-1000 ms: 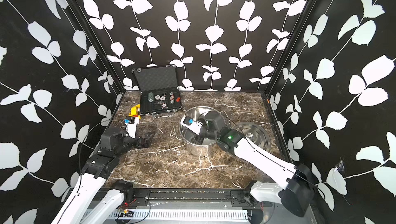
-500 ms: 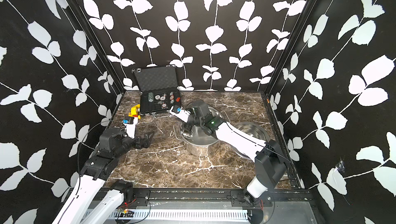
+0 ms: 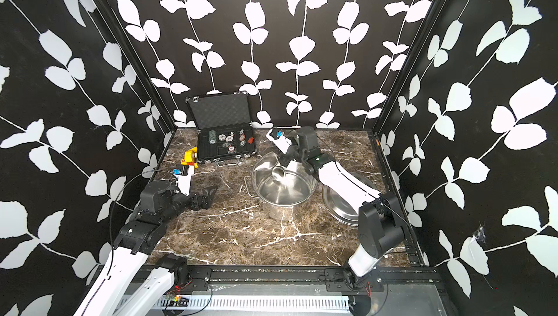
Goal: Stir the soup with a spoon
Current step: Stir the soup in the pan with a stick.
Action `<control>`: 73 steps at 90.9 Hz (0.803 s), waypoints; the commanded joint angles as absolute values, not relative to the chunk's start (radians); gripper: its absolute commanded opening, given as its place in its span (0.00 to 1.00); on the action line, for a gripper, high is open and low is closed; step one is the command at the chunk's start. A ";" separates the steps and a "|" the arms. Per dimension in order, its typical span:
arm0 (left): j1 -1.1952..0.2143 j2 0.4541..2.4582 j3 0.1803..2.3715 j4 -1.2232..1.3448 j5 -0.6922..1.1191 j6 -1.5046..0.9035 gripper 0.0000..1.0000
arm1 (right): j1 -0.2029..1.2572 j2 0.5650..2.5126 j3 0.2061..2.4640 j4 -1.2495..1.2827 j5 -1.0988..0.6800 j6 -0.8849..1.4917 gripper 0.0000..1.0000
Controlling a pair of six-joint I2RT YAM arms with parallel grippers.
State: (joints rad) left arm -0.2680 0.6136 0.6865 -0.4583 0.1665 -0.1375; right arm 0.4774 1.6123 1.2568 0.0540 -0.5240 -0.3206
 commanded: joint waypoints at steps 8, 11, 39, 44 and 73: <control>-0.270 0.604 0.678 -0.448 0.160 -0.127 0.99 | 0.412 1.503 1.182 0.078 -0.571 -0.304 0.00; -0.271 0.604 0.678 -0.448 0.160 -0.128 0.99 | 0.399 1.489 1.162 0.074 -0.570 -0.303 0.00; -0.270 0.608 0.678 -0.447 0.161 -0.128 0.99 | 0.319 1.305 0.993 0.039 -0.547 -0.295 0.00; -0.270 0.608 0.678 -0.447 0.159 -0.128 0.99 | 0.314 1.271 0.963 0.027 -0.538 -0.295 0.00; -0.270 0.614 0.678 -0.444 0.157 -0.126 0.99 | 0.317 1.081 0.830 -0.038 -0.594 -0.240 0.00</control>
State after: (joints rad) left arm -0.2680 0.6144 0.6861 -0.4583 0.1635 -0.1375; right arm 0.3157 1.1378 0.8528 -0.0391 -0.5404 -0.2832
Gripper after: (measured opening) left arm 0.987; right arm 0.053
